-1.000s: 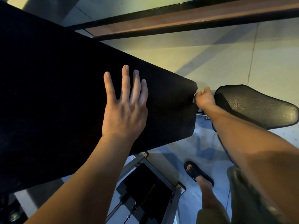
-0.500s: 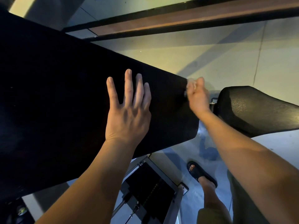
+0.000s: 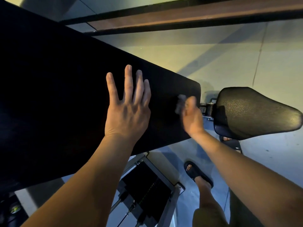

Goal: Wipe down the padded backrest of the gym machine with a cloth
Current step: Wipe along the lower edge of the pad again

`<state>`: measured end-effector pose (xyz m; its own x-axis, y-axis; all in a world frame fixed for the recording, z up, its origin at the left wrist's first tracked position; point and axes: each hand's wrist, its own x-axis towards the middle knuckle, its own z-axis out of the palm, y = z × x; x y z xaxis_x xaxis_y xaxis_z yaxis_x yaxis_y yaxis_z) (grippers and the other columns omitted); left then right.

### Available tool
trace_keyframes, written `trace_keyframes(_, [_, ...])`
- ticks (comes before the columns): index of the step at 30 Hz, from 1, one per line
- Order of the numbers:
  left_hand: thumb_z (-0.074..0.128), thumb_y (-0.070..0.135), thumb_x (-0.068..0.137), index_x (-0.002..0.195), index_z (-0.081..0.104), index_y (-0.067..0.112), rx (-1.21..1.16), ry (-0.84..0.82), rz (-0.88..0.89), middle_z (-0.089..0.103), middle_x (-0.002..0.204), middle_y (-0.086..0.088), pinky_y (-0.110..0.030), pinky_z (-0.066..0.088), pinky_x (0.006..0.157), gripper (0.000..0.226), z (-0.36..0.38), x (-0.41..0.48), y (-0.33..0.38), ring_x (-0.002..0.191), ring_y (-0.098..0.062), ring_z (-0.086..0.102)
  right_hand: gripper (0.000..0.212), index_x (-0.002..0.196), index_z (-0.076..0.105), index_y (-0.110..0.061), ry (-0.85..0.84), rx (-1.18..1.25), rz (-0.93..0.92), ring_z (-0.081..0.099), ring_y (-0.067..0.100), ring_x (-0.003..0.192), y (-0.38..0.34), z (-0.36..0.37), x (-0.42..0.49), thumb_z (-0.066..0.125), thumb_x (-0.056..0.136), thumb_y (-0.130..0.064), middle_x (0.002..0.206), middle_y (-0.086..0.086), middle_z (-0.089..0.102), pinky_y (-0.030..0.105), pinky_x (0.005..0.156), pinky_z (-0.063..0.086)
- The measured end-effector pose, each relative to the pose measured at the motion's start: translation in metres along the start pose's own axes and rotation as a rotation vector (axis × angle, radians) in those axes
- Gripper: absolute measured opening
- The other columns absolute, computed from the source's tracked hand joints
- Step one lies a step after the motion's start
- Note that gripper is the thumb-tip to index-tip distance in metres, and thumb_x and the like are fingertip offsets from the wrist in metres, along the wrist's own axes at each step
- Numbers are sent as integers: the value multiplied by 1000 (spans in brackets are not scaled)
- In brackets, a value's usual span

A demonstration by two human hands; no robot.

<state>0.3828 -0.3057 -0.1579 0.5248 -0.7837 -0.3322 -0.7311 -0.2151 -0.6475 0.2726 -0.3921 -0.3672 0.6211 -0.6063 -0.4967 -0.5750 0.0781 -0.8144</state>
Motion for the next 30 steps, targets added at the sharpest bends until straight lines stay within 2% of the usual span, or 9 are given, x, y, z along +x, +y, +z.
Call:
trace_keyframes(3, [34,39,104,161,14,6,4,-2,2,7,169,-23,-77,-4,114,68,1,0,2,155,-48,-4,27,120,39,-3,55,-14,304,64,45,95,38,-3,21,35,109,-28,95,26,62,43,77,46])
trace_keyframes(7, [33,39,104,161,15,6,14,-2,0,9,169,-23,-77,-2,114,68,-1,1,2,155,-48,-3,33,128,41,1,112,64,363,61,39,108,19,-3,25,38,108,-25,112,24,60,32,80,36])
trace_keyframes(11, [28,42,102,162,12,8,61,-39,-7,6,169,-21,-77,-2,114,70,-5,2,4,155,-48,-6,6,108,38,-9,31,76,33,59,27,81,-32,3,-17,42,105,-12,92,3,57,29,67,33])
trace_keyframes(13, [27,43,102,162,13,9,65,-50,-19,7,170,-20,-77,-3,114,70,-9,0,4,155,-47,-6,15,103,32,-15,-130,64,-185,57,20,76,-49,5,-43,47,104,-13,91,0,57,30,63,36])
trace_keyframes(16, [23,43,104,162,15,12,22,-98,-33,7,171,-16,-74,-7,117,67,-18,-3,2,157,-43,-7,21,105,32,-15,-286,-65,-366,63,27,78,-37,-11,-55,52,102,-18,93,8,62,44,64,50])
trace_keyframes(21, [34,32,103,158,32,16,-287,-149,-80,18,170,-10,-58,-10,124,57,-41,-27,3,159,-31,-3,9,99,40,-21,-230,-121,-25,63,32,78,-6,-57,-53,45,104,-26,85,9,61,49,71,53])
trace_keyframes(24, [46,21,97,149,44,10,-581,-66,-235,32,163,-14,-53,3,128,52,-52,-63,11,157,-33,12,10,103,54,-21,-280,-59,-78,60,22,75,-24,-79,-65,45,107,-19,87,3,61,36,67,55])
trace_keyframes(27, [51,12,95,143,51,6,-934,43,-427,51,143,-15,-45,37,116,48,-62,-101,17,139,-33,39,27,106,63,-30,-424,17,-219,59,17,78,-59,-92,-85,47,106,-9,104,8,66,34,68,55])
trace_keyframes(30, [52,18,100,145,49,14,-1363,-12,-628,54,139,-5,-36,44,107,46,-73,-126,22,130,-21,49,34,123,52,-38,-588,98,-271,64,14,95,-94,-102,-107,55,103,-11,120,2,66,24,84,53])
